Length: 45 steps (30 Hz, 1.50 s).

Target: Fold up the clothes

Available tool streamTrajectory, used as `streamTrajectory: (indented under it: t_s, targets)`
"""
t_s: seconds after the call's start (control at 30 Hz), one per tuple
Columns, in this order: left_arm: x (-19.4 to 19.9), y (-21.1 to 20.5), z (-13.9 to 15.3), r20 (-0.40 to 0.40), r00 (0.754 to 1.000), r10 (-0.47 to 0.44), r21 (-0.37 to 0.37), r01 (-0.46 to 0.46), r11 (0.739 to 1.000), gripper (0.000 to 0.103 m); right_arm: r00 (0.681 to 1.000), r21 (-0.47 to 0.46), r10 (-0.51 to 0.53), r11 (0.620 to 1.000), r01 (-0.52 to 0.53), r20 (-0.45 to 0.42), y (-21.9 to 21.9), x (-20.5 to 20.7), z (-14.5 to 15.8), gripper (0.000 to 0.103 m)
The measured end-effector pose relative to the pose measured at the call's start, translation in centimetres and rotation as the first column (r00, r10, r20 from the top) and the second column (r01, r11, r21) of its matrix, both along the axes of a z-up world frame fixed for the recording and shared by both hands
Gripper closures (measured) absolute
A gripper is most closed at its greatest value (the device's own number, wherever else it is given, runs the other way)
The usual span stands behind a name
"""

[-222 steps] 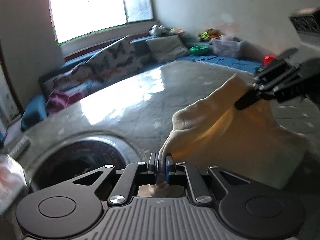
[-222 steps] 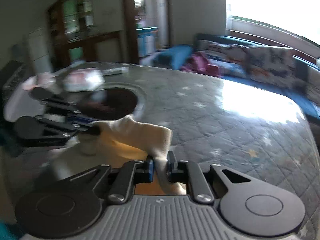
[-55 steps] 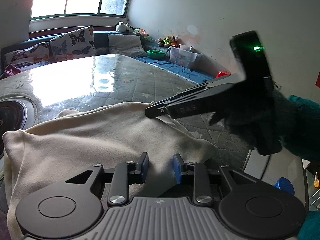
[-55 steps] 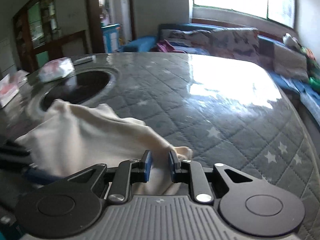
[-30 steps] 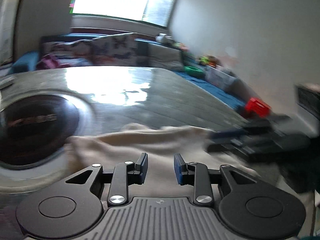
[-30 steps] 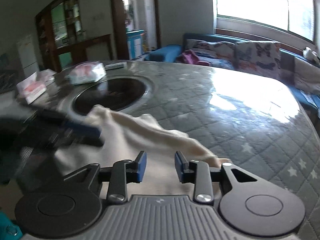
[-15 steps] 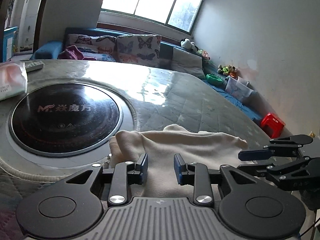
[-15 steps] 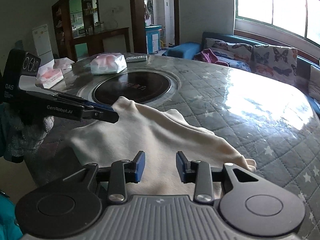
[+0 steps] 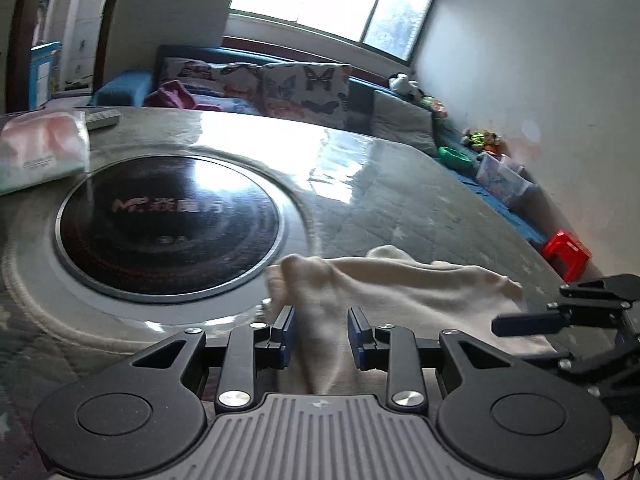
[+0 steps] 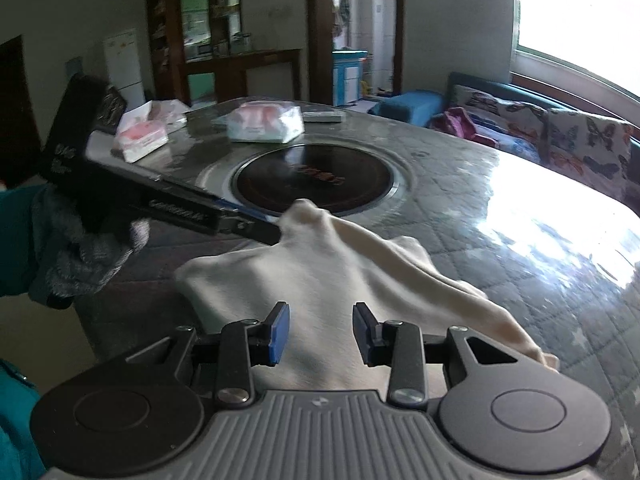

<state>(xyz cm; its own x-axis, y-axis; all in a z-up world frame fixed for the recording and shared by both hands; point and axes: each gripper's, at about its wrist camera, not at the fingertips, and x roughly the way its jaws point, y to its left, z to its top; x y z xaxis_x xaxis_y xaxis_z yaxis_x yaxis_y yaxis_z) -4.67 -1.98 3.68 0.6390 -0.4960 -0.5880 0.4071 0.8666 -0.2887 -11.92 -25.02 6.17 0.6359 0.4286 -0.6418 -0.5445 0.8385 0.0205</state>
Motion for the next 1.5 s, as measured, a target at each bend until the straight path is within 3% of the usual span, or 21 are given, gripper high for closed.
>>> streamTrajectory:
  t_s: [0.2,0.47,0.7,0.8,0.93,1.23,1.5]
  targets:
    - [0.2,1.4,0.2,-0.025,0.997,0.071,0.014,-0.071,0.997,0.071,0.993,-0.035,0.115,0.993,-0.114,0.0,2.9,-0.3,0.0,0.062]
    - [0.1,2.3,0.5,-0.068,0.989,0.13,-0.001,-0.131,0.991,0.056,0.962,-0.091,0.272,0.958,-0.271,0.005,7.5,-0.9,-0.7,0.062]
    - [-0.1,2.8,0.7,-0.11,0.982,0.155,-0.03,-0.159,0.987,0.048,0.943,-0.172,0.33,0.932,-0.321,0.03,10.7,-1.0,-2.1,0.062]
    - [-0.1,3.1,0.7,-0.135,0.978,0.158,-0.059,-0.167,0.984,0.047,0.944,-0.191,0.329,0.929,-0.318,0.025,11.4,-0.8,-2.7,0.064]
    - [0.0,3.3,0.5,-0.175,0.97,0.167,-0.093,-0.185,0.978,0.045,0.948,-0.211,0.316,0.929,-0.303,0.029,11.7,-0.9,-3.2,0.081]
    - [0.9,3.5,-0.2,-0.298,0.935,0.192,-0.182,-0.253,0.95,0.041,0.969,-0.05,0.248,0.968,-0.247,0.008,9.6,0.1,-1.4,0.098]
    - [1.6,3.4,-1.0,-0.406,0.893,0.193,-0.263,-0.317,0.911,0.039,0.982,0.083,0.188,0.979,-0.187,-0.003,6.7,0.8,0.4,0.099]
